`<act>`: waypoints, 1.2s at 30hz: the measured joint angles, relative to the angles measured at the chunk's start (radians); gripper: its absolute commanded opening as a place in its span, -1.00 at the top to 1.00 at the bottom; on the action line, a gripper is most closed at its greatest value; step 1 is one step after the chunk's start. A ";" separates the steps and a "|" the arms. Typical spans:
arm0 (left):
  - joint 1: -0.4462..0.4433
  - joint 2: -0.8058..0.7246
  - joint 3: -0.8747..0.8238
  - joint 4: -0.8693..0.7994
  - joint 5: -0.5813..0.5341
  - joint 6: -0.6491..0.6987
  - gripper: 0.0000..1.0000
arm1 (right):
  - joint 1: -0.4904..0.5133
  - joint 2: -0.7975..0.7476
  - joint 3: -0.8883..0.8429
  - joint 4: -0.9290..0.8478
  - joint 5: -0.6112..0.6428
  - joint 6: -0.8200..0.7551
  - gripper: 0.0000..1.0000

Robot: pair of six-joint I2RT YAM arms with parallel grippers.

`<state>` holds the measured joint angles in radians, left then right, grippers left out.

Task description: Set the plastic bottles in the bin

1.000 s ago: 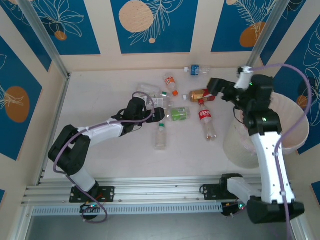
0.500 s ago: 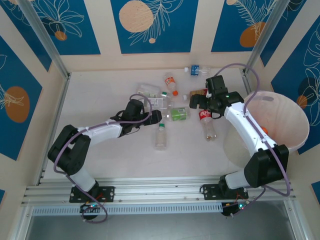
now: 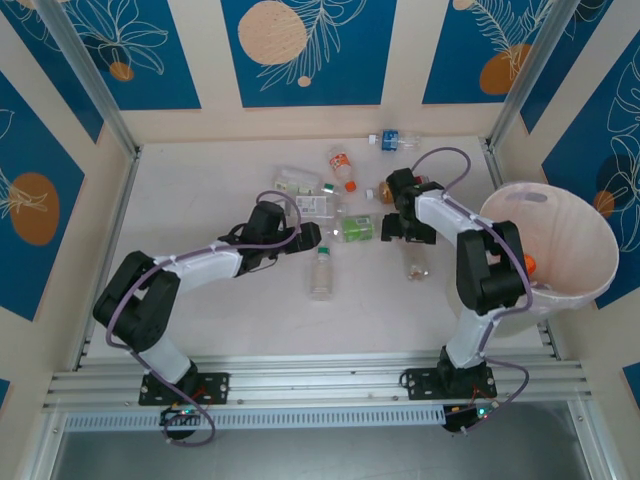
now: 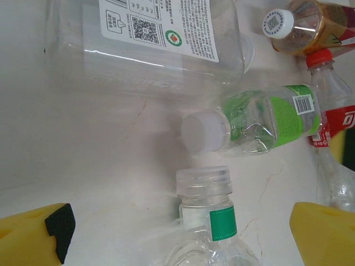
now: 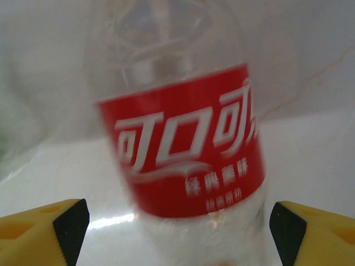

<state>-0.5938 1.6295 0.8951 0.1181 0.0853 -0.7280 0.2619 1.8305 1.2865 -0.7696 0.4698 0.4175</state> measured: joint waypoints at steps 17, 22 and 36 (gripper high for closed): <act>0.013 -0.032 -0.025 0.003 0.000 0.000 -1.00 | 0.010 -0.014 0.013 0.104 0.021 -0.053 -0.05; 0.021 -0.037 -0.025 0.005 0.000 0.001 -1.00 | 0.082 -0.244 0.000 0.132 0.037 -0.108 -0.03; 0.039 -0.058 -0.041 0.016 0.000 -0.001 -1.00 | 0.049 -0.936 -0.009 0.299 -0.027 -0.245 0.06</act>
<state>-0.5549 1.5715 0.8539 0.1341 0.0853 -0.7288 0.3107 0.8948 1.2774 -0.4702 0.4423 0.1730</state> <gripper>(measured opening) 0.999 0.540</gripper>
